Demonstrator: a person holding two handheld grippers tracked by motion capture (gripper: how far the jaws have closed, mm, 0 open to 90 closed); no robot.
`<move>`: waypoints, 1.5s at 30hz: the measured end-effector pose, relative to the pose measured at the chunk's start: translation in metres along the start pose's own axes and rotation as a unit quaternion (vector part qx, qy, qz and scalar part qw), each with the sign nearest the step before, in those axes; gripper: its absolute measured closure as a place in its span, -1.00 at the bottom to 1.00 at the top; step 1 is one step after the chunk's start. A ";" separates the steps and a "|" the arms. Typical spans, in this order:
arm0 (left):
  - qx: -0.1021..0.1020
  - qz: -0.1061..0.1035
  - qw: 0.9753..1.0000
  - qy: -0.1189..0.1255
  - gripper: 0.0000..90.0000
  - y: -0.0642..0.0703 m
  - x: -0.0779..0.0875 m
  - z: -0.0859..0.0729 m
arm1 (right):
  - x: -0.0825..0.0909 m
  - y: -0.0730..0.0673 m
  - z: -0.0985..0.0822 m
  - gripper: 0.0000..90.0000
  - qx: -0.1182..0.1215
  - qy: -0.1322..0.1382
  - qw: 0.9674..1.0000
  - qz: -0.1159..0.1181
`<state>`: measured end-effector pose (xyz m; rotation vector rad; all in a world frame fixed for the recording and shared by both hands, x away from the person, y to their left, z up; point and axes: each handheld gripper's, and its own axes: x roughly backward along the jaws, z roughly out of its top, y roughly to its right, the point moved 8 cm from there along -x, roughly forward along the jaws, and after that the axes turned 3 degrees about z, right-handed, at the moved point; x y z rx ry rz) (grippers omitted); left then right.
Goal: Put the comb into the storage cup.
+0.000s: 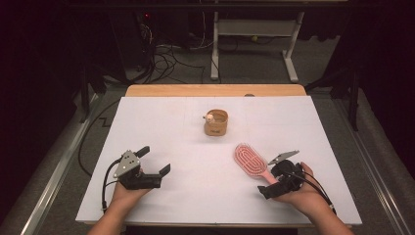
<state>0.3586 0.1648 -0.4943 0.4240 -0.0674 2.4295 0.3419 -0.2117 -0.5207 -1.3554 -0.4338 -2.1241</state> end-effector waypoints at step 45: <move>-0.010 0.007 1.000 -0.019 -1.00 0.002 -0.002 -0.007 | -0.037 0.002 0.065 -0.99 0.041 -0.104 0.994 0.022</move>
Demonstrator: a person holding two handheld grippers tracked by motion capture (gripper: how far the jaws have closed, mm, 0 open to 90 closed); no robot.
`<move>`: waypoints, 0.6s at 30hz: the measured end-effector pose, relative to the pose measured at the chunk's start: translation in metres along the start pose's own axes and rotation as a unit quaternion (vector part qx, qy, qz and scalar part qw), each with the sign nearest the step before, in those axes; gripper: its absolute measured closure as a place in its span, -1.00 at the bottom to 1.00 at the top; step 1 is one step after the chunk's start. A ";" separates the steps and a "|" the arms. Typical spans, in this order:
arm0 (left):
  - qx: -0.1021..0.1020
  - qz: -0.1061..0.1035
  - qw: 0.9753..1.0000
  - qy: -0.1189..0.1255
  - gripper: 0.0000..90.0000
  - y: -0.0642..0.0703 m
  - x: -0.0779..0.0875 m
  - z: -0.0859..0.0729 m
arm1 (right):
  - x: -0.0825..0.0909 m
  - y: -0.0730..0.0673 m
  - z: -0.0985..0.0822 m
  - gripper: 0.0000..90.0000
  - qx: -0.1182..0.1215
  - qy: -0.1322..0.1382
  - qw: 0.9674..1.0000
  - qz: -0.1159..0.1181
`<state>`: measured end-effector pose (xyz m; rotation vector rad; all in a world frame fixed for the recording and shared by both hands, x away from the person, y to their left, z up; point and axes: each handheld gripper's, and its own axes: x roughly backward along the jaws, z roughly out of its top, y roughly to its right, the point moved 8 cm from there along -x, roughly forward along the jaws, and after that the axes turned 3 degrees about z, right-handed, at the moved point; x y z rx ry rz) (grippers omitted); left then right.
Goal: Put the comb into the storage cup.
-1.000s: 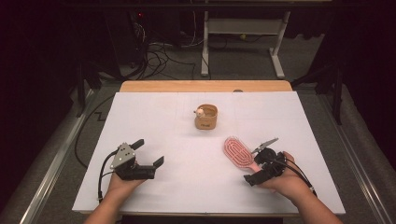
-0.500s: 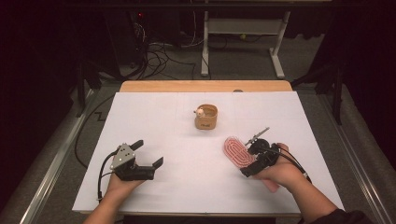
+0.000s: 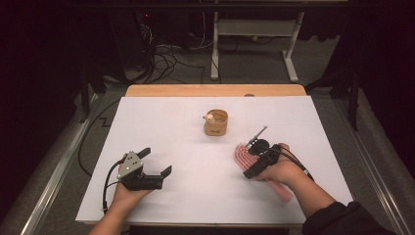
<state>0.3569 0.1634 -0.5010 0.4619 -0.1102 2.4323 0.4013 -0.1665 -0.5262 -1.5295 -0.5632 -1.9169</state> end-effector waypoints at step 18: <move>0.001 -0.005 1.000 0.007 -1.00 -0.001 0.002 0.002 | -0.011 -0.003 0.024 -0.94 0.011 -0.035 0.999 -0.009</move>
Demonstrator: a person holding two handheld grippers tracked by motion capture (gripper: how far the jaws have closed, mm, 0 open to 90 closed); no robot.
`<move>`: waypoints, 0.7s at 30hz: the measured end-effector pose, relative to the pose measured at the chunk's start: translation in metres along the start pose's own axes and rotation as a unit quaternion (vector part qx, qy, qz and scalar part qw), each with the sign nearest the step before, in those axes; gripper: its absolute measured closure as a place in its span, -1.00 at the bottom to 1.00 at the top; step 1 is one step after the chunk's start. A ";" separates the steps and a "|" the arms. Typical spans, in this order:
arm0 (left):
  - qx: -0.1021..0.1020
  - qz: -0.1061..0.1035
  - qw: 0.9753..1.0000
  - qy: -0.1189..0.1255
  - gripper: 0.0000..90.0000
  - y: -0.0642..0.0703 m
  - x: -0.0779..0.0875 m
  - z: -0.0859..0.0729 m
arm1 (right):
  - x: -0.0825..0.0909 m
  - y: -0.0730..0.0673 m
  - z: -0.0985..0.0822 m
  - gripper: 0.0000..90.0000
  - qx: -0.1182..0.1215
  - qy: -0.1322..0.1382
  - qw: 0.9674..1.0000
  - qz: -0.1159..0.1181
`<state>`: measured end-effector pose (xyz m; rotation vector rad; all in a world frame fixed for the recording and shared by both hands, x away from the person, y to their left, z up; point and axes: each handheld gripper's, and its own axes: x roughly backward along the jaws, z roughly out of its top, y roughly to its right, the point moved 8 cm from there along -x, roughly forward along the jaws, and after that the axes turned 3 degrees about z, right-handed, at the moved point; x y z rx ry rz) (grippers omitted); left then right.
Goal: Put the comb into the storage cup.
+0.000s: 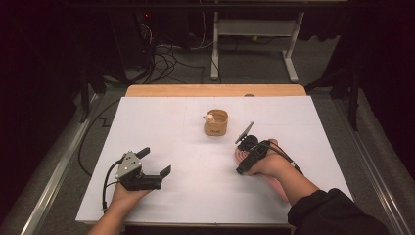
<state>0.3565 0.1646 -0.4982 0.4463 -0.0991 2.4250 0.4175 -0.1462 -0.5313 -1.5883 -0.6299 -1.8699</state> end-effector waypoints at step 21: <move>-0.007 -0.006 1.000 -0.005 -1.00 0.004 -0.001 -0.001 | 0.005 0.006 0.004 -0.62 -0.012 -0.029 1.000 -0.001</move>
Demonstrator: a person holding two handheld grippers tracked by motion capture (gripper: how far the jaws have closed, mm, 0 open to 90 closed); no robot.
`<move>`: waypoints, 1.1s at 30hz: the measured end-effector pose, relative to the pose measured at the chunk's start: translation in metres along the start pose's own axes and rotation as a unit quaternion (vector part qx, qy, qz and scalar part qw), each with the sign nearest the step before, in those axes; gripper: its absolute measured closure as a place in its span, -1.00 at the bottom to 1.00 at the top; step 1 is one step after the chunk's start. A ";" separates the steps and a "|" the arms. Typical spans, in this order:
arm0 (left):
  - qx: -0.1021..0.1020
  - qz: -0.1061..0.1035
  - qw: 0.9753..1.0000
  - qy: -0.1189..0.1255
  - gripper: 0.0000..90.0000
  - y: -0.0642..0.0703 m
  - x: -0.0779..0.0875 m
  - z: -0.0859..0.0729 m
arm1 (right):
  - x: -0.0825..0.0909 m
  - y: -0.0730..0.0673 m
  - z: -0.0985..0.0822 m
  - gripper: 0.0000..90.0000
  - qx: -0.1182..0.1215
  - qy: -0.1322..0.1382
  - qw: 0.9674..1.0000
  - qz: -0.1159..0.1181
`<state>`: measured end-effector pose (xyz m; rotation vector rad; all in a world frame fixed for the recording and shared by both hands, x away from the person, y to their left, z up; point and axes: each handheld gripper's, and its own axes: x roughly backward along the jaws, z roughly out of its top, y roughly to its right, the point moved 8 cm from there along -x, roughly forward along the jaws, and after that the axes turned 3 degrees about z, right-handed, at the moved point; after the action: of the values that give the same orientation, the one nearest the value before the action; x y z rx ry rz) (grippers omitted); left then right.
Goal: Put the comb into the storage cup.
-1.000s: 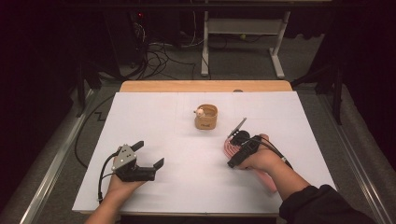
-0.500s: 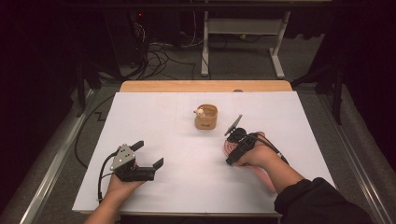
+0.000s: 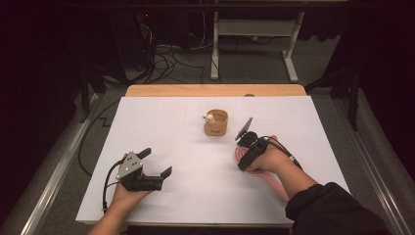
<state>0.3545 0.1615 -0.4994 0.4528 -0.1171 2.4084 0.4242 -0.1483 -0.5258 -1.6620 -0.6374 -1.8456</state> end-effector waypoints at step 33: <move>-0.002 0.005 1.000 0.007 -1.00 0.002 0.003 0.002 | -0.002 0.002 0.005 -0.62 0.007 -0.034 0.999 0.000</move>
<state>0.3516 0.1612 -0.4967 0.4335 -0.1188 2.4196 0.4286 -0.1461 -0.5275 -1.7228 -0.6782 -1.7873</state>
